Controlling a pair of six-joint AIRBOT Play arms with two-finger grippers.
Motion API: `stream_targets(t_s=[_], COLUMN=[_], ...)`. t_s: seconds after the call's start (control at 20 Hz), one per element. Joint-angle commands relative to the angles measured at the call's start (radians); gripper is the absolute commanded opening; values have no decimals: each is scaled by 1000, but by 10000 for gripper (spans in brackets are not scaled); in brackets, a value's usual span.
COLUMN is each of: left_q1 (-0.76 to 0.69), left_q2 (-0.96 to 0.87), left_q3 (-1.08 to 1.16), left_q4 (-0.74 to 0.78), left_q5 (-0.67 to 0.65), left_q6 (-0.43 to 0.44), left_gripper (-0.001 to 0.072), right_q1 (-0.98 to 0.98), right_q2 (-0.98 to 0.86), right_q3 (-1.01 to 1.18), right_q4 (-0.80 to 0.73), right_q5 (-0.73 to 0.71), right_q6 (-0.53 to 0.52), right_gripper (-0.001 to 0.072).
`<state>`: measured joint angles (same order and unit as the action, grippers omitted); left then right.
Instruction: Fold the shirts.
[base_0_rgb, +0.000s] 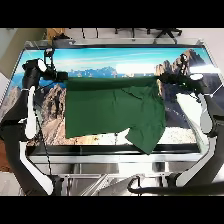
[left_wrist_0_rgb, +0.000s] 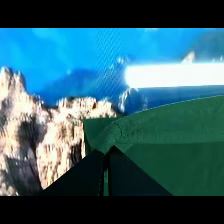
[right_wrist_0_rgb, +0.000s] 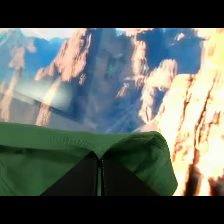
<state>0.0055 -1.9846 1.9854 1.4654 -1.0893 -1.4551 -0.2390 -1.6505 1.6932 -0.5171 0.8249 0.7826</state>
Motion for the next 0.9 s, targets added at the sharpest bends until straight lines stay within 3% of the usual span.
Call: stream_targets(t_s=[0.0,0.25,0.75,0.8,0.85], left_q1=[13,-6,-9,-9,-8], left_q2=[10,8,8,8,8], left_q3=[-78,-180,-197,-179,-150], left_q4=[7,7,-32,-72,-110], left_q5=[-51,11,24,2,-35], left_q6=[-3,-3,-4,-4,-4], left_gripper=[14,14,21,101,522], right_q1=[-26,-19,-3,0,2], right_q2=[-9,-36,-80,-67,-47], right_q3=[3,-3,-2,-2,0], right_q4=[-93,-238,-245,-245,-246], right_q5=[67,135,147,150,152], right_q6=[18,82,94,93,94], right_gripper=[21,21,24,36,164])
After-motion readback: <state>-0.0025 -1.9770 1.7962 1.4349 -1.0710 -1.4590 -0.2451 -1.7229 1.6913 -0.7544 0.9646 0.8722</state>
